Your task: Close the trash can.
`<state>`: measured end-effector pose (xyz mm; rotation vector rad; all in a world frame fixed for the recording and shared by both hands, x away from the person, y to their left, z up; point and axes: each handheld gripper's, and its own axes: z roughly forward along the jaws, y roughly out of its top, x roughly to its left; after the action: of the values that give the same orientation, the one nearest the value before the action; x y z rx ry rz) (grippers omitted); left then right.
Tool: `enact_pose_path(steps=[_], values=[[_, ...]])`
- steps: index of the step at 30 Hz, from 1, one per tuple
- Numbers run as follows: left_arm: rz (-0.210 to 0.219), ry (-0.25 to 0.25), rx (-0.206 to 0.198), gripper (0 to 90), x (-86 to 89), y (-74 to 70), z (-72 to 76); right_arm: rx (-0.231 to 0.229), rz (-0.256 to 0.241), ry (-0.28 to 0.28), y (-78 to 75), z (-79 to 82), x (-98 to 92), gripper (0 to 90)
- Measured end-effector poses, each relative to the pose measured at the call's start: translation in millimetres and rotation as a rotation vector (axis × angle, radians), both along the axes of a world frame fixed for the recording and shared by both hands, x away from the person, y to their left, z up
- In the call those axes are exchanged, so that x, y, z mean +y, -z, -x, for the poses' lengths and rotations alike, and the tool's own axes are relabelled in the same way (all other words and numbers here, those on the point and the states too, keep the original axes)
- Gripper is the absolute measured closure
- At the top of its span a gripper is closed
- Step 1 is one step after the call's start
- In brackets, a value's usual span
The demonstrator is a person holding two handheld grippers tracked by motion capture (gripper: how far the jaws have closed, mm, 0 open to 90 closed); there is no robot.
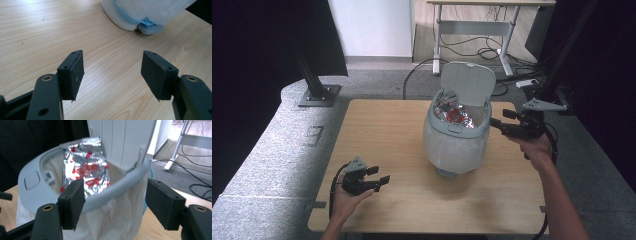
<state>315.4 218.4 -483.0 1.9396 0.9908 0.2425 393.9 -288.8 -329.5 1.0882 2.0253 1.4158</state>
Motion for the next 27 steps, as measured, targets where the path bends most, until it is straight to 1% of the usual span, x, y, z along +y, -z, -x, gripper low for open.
enact_pose_path(steps=[5,7,10,13,14,15,19,20,21,22,24,25,27], values=[[0.0,0.001,0.007,35.1,-0.7,2.5,-0.4,0.002,0.011,-0.003,-11.2,-14.3,7.2,31.1],[0.0,0.003,0.009,35.2,-0.3,3.6,-0.9,0.0,0.023,0.004,-15.7,-20.4,9.9,31.1],[-0.002,0.0,0.015,35.3,-0.1,5.6,-2.4,0.001,0.026,0.011,-21.8,-30.6,12.2,31.0],[-0.005,-0.003,0.022,35.5,0.1,7.7,-3.4,0.004,0.032,0.019,-25.5,-41.3,12.9,30.8],[-0.005,-0.003,0.023,35.5,0.4,8.4,-3.8,0.008,0.031,0.029,-26.3,-49.1,12.4,30.2],[-0.004,-0.004,0.024,35.5,0.5,8.7,-4.0,0.008,0.031,0.029,-26.3,-49.1,12.4,30.2],[-0.006,-0.005,0.031,35.6,0.7,11.2,-5.8,0.016,0.024,0.035,-24.5,-61.7,10.2,29.7],[-0.006,-0.004,0.032,35.6,0.8,11.7,-6.2,0.02,0.014,0.036,-23.0,-68.9,9.6,29.2],[-0.005,-0.004,0.033,35.6,0.9,12.1,-6.3,0.02,0.014,0.036,-23.0,-68.9,9.6,29.2],[-0.006,-0.005,0.034,35.6,1.3,12.3,-6.4,0.023,0.009,0.033,-22.7,-72.4,9.5,29.1],[-0.002,-0.01,0.035,35.6,2.8,12.3,-6.6,0.021,-0.009,0.026,-23.0,-78.9,9.5,29.1],[0.0,-0.012,0.035,35.6,3.7,12.2,-6.6,0.021,-0.034,0.011,-24.5,-84.3,10.3,29.1],[0.003,-0.015,0.034,35.6,5.2,11.9,-6.7,0.021,-0.042,0.0,-25.7,-86.5,11.2,29.1]])
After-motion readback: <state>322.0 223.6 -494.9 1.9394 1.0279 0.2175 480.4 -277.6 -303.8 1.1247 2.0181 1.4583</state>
